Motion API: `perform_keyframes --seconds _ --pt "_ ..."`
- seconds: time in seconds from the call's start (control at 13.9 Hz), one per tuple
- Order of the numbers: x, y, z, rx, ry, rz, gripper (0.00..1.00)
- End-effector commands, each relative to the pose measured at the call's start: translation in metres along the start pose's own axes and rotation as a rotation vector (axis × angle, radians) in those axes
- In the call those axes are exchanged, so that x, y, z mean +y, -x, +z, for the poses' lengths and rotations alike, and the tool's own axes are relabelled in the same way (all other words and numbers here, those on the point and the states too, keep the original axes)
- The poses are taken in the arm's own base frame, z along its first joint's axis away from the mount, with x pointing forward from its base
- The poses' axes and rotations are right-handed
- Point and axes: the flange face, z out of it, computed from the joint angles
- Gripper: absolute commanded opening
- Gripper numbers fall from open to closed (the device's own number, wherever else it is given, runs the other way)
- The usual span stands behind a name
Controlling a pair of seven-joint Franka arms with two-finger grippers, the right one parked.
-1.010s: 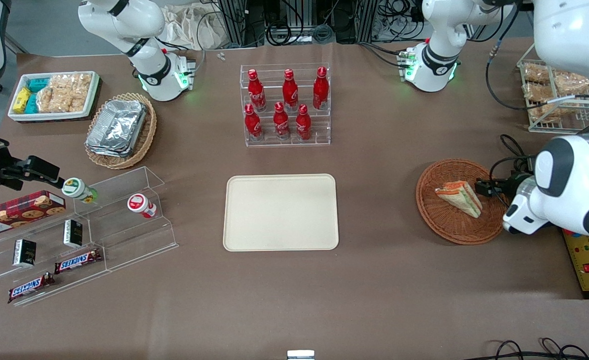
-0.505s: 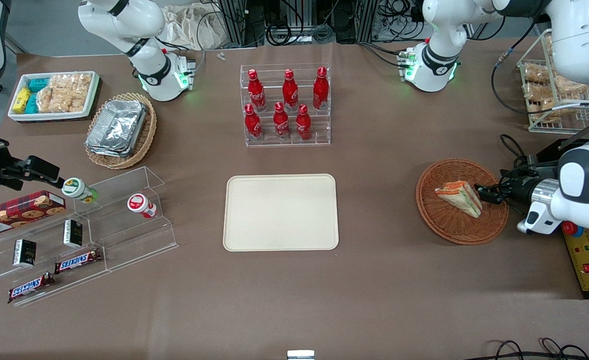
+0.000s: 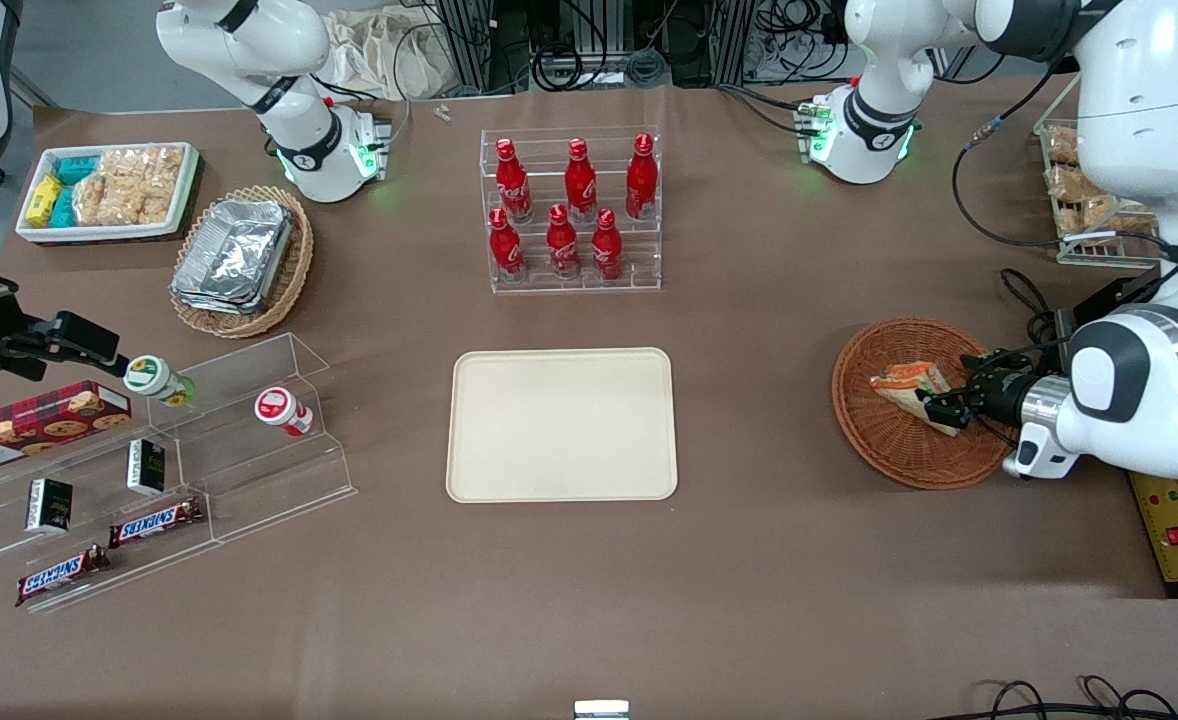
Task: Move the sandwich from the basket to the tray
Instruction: 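Close the left gripper on the end of the wrapped sandwich, then lift the sandwich out of the basket and carry it toward the cream tray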
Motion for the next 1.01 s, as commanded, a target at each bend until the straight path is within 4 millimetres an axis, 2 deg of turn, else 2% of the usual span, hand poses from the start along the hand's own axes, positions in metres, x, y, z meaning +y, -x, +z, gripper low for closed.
perform_keyframes --seconds 0.0,0.07,0.29,0.36,0.43,0.51,0.58,0.72,0.79,0.87,0.94 --pt "0.013 0.006 0.012 0.019 0.008 -0.015 0.98" --pt "0.014 0.006 0.012 0.022 0.008 -0.018 0.86" --pt "0.020 0.008 0.015 0.031 0.004 -0.038 0.19" --pt "0.020 0.008 0.014 0.034 0.004 -0.037 0.05" --pt "0.020 0.011 0.008 0.039 0.003 -0.032 0.00" --pt "0.021 0.019 -0.004 0.045 0.008 -0.025 0.00" --pt "0.021 0.039 -0.026 0.054 0.013 -0.009 0.00" --pt "0.039 0.099 -0.070 0.088 0.019 0.067 0.00" --pt "0.053 0.131 -0.084 0.104 0.012 0.125 0.00" --pt "0.067 0.158 -0.091 0.108 -0.002 0.182 0.00" --pt "0.096 0.185 -0.088 0.121 -0.021 0.253 0.00"
